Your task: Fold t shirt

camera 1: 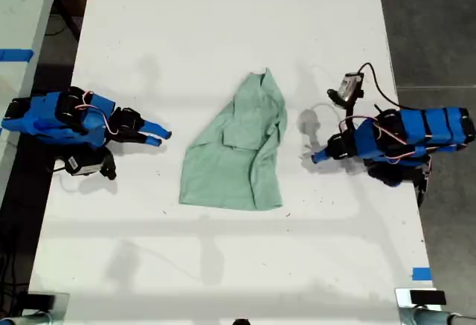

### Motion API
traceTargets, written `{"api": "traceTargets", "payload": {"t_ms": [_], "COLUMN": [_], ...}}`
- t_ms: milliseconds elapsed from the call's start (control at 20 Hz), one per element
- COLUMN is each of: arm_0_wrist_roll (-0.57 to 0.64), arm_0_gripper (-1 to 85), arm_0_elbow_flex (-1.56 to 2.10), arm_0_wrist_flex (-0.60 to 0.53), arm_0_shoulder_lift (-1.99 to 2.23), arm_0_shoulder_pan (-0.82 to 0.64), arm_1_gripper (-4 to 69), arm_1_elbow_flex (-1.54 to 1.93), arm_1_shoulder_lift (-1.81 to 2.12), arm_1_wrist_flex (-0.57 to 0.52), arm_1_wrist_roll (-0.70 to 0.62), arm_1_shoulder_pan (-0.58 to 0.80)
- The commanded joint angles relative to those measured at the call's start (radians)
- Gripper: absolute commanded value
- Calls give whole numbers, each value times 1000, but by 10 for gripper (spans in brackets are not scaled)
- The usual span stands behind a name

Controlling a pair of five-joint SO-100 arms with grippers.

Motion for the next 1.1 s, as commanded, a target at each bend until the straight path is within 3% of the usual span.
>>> {"api": "traceTargets", "payload": {"t_ms": [0,200,500,1050], "arm_0_wrist_roll": [29,31,31,31], "arm_0_gripper": [164,164,164,164], "arm_0_elbow_flex": [-8,-8,-8,-8], "arm_0_wrist_flex": [5,5,5,5], "arm_0_shoulder_lift": [8,8,8,8], "arm_0_shoulder_pan": [46,23,20,20], "arm_1_gripper": [17,17,25,47], "arm_1_elbow_flex": [60,170,161,161], "arm_1_shoulder_lift": [110,110,110,110], "arm_1_wrist_flex": [3,9,54,54], "arm_1_wrist_roll": [-29,-40,170,167], "arm_1_shoulder_pan": [34,179,89,83]}}
